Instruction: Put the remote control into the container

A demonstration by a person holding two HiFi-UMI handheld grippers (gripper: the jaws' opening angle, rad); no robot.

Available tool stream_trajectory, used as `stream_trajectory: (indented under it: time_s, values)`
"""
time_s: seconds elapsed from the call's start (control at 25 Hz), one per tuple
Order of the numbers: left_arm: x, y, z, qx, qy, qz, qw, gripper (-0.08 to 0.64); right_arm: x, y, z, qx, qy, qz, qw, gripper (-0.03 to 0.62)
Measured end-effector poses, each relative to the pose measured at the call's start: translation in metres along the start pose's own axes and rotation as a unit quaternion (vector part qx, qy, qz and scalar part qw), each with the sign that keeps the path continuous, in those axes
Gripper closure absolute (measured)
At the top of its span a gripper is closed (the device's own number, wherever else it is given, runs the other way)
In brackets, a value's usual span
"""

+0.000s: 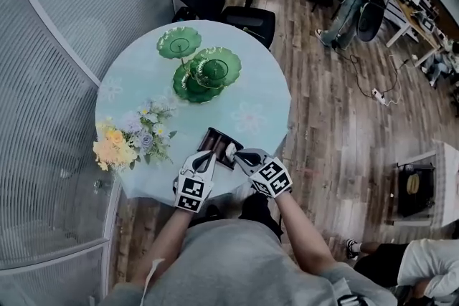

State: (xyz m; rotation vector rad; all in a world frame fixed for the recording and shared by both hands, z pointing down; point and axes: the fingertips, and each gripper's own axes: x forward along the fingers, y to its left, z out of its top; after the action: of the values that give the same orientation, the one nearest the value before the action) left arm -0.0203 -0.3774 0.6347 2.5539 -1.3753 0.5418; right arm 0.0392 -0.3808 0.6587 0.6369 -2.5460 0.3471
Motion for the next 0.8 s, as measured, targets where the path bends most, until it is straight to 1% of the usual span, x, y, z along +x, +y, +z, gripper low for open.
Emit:
stream_trajectory:
  time_s: [0.32, 0.44, 0.8]
  values:
    - [-0.005, -0.012, 0.002, 0.014, -0.004, -0.025, 0.9996, 0.56, -0.01, 0.017, 0.003, -0.001, -0.017, -0.013, 1.0, 0.575]
    - [-0.009, -0.014, 0.0, 0.016, -0.003, -0.031, 0.9994, 0.56, -0.011, 0.023, 0.003, -0.003, -0.016, -0.019, 1.0, 0.575]
    - [-0.018, -0.007, -0.002, 0.019, -0.006, -0.029, 0.9994, 0.56, -0.009, 0.031, 0.005, -0.011, -0.018, -0.03, 0.999, 0.575]
